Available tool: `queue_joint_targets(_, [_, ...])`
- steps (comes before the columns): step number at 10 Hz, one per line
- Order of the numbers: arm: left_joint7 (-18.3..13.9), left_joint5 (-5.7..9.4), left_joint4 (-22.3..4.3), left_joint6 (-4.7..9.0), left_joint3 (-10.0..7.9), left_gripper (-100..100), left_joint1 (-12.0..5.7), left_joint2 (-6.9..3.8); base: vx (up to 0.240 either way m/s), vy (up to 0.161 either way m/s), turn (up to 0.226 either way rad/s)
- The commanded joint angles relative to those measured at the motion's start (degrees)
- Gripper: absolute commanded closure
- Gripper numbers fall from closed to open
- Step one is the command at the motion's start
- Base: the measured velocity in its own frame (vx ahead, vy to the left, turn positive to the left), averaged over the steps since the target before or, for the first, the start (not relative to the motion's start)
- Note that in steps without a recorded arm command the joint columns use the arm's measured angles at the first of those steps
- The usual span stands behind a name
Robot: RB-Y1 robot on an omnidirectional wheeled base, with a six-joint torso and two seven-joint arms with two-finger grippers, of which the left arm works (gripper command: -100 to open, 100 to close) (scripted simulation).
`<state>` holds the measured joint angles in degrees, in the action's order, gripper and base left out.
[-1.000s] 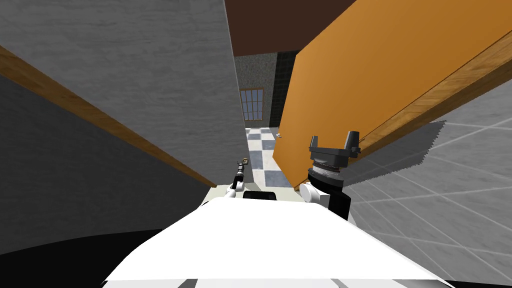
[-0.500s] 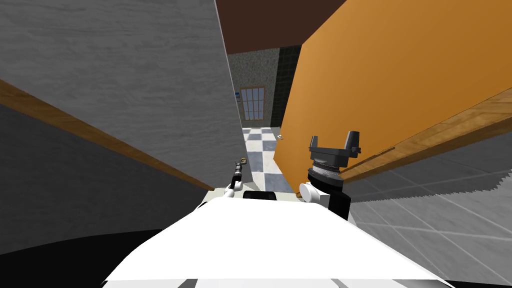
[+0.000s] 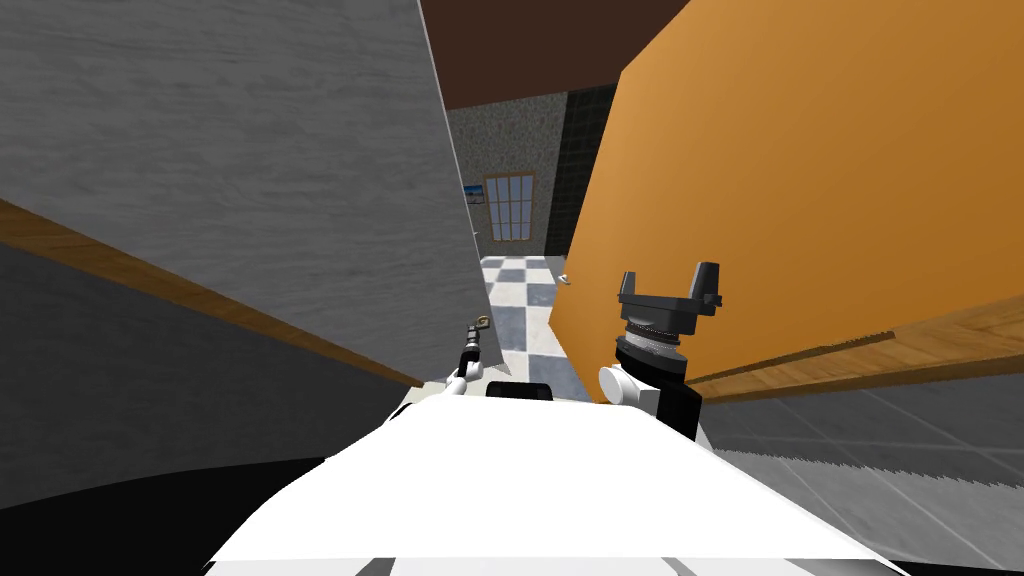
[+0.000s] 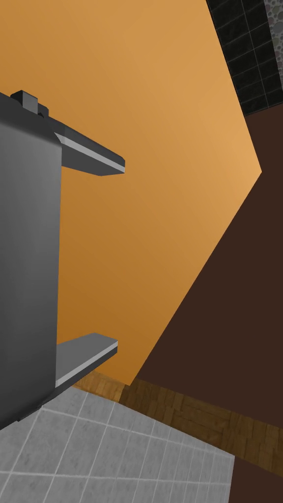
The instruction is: Push the door open
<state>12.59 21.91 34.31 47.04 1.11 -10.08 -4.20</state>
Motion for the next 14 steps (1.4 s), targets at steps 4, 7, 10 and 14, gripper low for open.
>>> queue_joint_targets(4, [0.7, 1.51, 1.8, -0.28, -3.17, 100, 1.03, -1.04, 0.178, -0.069, 0.058])
queue_joint_targets(7, [1.2, 2.40, 1.5, -0.05, -4.97, 100, 1.03, -0.83, 0.190, -0.072, 0.071])
queue_joint_targets(10, [1.6, 3.20, 1.3, 0.17, -6.58, 100, 1.03, -0.42, 0.187, -0.071, 0.066])
queue_joint_targets(14, [2.4, 4.68, 1.9, 0.34, -9.07, 100, 2.15, -0.86, 0.135, -0.023, 0.028])
